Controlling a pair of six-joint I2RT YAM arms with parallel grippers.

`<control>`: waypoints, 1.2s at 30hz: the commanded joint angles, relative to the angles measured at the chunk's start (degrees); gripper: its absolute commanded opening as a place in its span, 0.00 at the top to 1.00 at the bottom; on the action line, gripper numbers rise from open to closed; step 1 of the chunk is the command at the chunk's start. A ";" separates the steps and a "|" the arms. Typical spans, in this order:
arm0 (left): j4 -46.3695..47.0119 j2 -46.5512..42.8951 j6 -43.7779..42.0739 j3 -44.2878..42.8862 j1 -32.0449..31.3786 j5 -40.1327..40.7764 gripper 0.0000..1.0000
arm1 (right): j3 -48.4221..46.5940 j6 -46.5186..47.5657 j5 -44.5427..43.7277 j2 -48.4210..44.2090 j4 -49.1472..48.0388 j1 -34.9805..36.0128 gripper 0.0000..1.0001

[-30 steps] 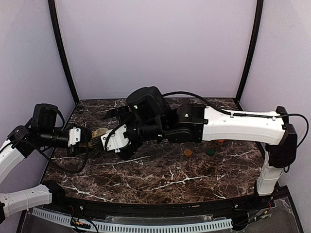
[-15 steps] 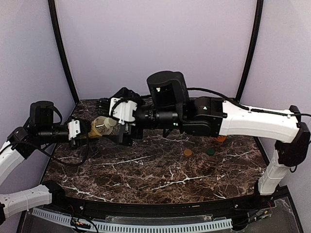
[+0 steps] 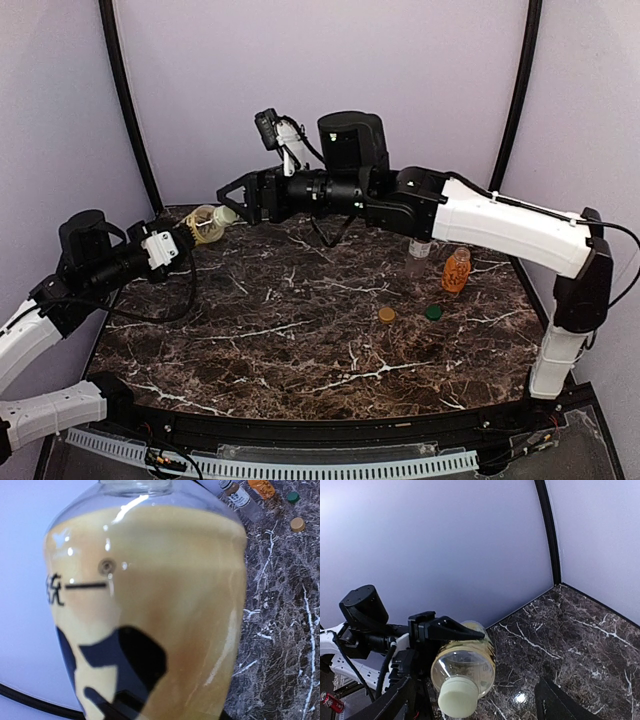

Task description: Unscrew the bottle caps

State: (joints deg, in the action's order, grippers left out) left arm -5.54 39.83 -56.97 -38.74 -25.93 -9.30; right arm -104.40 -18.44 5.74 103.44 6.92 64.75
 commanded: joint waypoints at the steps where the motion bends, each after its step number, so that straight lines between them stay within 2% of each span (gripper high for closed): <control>1: 8.24 0.09 -5.31 1.16 -0.21 6.13 0.71 | -4.53 -8.14 1.74 3.16 3.43 0.02 0.19; 4: 9.44 0.29 -6.46 1.33 -0.24 6.63 0.70 | -5.94 -8.35 2.41 4.51 4.65 -0.18 0.23; 15: 9.49 1.00 -7.36 0.88 -0.26 6.26 0.71 | -8.23 -8.30 5.49 6.75 4.95 -0.88 0.63; 21: 9.49 1.19 -7.54 0.77 -0.26 6.33 0.71 | -8.45 -8.66 6.07 7.28 5.66 -1.11 0.63; 23: 9.50 1.14 -7.42 0.77 -0.26 6.27 0.71 | -8.62 -8.72 6.24 7.52 5.97 -1.15 0.66; 25: 9.50 1.13 -7.45 0.77 -0.26 6.19 0.71 | -8.72 -8.65 6.61 7.57 6.00 -1.12 0.77; 28: 9.22 1.05 -7.29 0.85 -0.26 5.86 0.71 | -8.67 -7.80 6.82 7.49 5.99 -1.12 0.98; 32: 2.63 0.41 -5.98 -0.38 -0.21 -0.21 0.70 | -8.48 0.03 11.34 6.95 5.01 -0.80 1.00; 36: -12.84 0.32 -5.46 -3.52 -0.26 -13.04 0.69 | -5.99 21.25 11.12 4.74 6.26 2.88 1.00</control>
State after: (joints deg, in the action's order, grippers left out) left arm -3.99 40.66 -63.18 -39.48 -25.63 -7.22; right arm -111.46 -17.72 14.02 110.04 14.87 64.16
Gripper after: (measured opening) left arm 0.426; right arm 0.270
